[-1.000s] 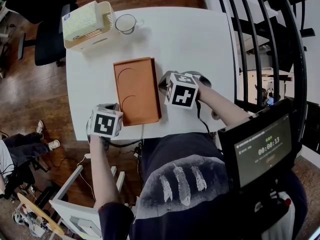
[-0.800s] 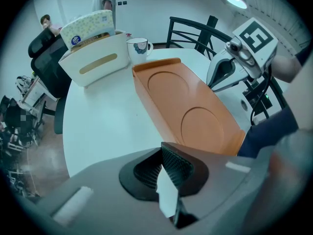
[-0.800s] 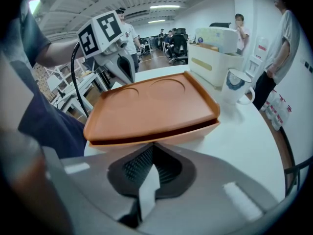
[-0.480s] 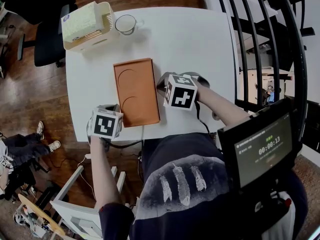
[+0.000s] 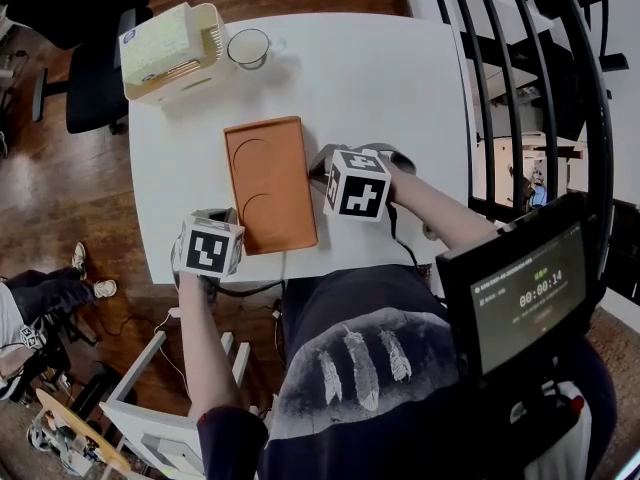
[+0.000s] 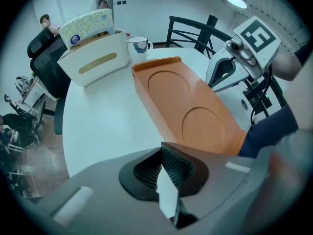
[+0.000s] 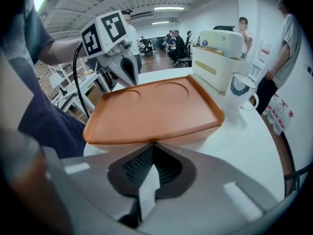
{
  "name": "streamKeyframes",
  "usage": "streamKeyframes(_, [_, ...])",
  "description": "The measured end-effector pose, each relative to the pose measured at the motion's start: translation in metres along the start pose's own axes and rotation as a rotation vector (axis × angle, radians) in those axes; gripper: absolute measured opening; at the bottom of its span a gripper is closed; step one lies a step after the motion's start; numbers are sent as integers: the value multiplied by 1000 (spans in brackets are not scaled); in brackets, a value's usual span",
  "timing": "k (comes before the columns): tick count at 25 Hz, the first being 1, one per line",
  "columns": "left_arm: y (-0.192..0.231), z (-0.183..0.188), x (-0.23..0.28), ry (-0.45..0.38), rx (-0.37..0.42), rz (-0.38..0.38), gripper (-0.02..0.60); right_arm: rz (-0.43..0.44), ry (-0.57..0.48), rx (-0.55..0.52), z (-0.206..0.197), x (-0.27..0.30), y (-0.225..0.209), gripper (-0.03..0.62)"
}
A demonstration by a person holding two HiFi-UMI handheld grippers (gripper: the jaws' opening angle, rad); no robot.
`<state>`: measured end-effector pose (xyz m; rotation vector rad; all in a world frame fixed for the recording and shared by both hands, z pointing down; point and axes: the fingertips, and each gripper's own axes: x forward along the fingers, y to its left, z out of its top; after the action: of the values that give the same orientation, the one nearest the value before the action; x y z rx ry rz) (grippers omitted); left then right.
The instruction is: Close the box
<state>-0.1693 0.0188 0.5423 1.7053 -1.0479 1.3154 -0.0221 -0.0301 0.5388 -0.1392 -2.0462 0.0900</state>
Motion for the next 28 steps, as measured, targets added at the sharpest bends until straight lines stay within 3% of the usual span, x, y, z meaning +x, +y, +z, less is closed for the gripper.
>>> streamKeyframes(5, [-9,6,5,-32,8,-37,14,-4,-10,4,2,-1,1,5])
streamKeyframes(12, [-3,7,6,2,52,11,12,-16,-17,22,1,0,-1,5])
streamKeyframes(16, [-2,9,6,-38,-3,-13,14,6,-23,59,1,0,0,5])
streamKeyframes(19, [7,13,0,-46,-17,14,14,14,-20,79,2,-8,-5,5])
streamKeyframes(28, [20,17,-4,-37,-40,37,15,-73,-23,89,0,-46,-50,5])
